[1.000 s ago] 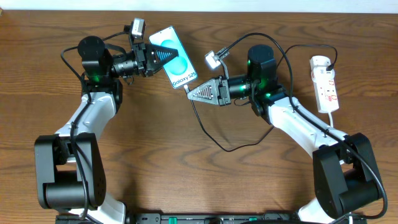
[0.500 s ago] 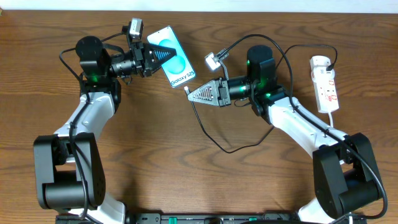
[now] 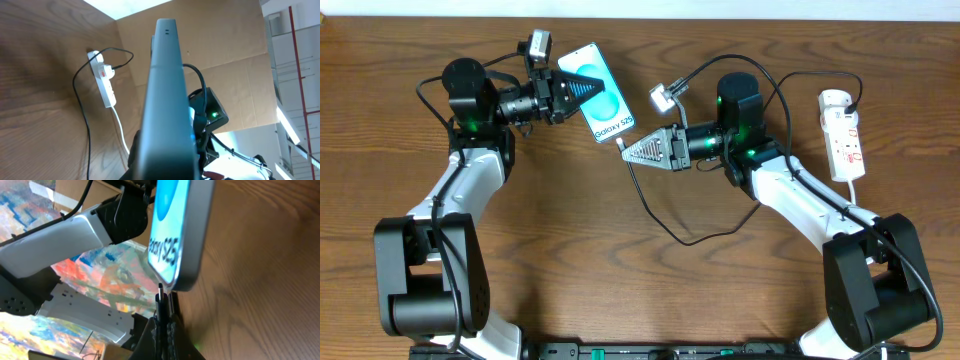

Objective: Plug charger to phone and switch on socket

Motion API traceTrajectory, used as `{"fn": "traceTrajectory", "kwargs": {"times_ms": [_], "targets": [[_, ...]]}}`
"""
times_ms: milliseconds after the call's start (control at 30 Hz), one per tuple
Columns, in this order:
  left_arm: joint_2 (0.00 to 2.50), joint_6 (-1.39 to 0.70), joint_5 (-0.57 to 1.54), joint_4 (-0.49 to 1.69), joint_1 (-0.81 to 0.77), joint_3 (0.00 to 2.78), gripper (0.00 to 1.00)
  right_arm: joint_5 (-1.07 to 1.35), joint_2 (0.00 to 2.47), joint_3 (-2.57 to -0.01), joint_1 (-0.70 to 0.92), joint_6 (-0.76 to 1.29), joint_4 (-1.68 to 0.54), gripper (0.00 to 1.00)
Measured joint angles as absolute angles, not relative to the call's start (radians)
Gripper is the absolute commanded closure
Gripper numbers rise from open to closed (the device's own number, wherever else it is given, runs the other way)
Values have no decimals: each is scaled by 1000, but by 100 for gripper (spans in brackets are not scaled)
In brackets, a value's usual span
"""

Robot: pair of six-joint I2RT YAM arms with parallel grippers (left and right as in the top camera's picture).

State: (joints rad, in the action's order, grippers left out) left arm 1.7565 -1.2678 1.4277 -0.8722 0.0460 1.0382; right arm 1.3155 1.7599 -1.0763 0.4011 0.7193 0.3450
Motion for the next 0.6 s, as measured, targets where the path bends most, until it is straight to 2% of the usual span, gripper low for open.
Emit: {"fn": "traceTrajectory", "kwargs": {"times_ms": [600], "targets": [[1757,-1267,1435,-891,46,1038,93,1286,1760,-1076,401,720,345,99]]}}
